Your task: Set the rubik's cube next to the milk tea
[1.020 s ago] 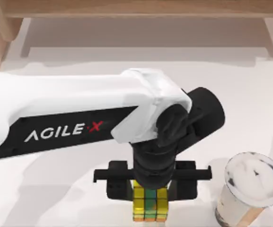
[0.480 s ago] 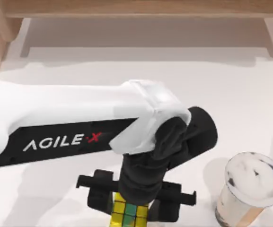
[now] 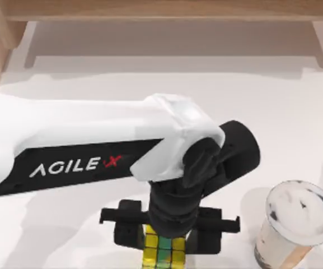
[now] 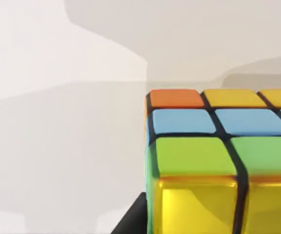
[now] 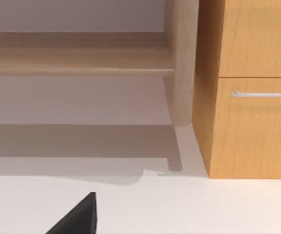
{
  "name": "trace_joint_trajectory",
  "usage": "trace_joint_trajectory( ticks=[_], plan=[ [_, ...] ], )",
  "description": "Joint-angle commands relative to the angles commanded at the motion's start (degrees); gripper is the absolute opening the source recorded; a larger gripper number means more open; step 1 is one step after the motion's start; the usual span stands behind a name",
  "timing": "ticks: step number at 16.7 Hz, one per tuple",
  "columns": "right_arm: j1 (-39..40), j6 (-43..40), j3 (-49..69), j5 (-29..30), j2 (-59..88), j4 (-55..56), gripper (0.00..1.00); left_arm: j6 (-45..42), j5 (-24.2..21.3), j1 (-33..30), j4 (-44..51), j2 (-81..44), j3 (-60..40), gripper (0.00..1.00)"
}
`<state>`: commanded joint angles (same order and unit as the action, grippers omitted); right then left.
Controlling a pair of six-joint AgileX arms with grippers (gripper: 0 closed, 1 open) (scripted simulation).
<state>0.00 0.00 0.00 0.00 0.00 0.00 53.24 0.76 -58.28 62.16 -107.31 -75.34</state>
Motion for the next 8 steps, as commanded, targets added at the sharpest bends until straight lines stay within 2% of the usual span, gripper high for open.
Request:
trace_joint_trajectory(
  ticks=[4,8],
  plan=[
    [0.0,0.0,0.0,0.0,0.0,0.0,1.00,2.7,-0.7,0.4,-5.6,-1.0,-0.3,0.00],
    [0.0,0.0,0.0,0.0,0.0,0.0,1.00,3.2,-1.0,0.5,-6.5,-1.7,0.2,0.00]
  ],
)
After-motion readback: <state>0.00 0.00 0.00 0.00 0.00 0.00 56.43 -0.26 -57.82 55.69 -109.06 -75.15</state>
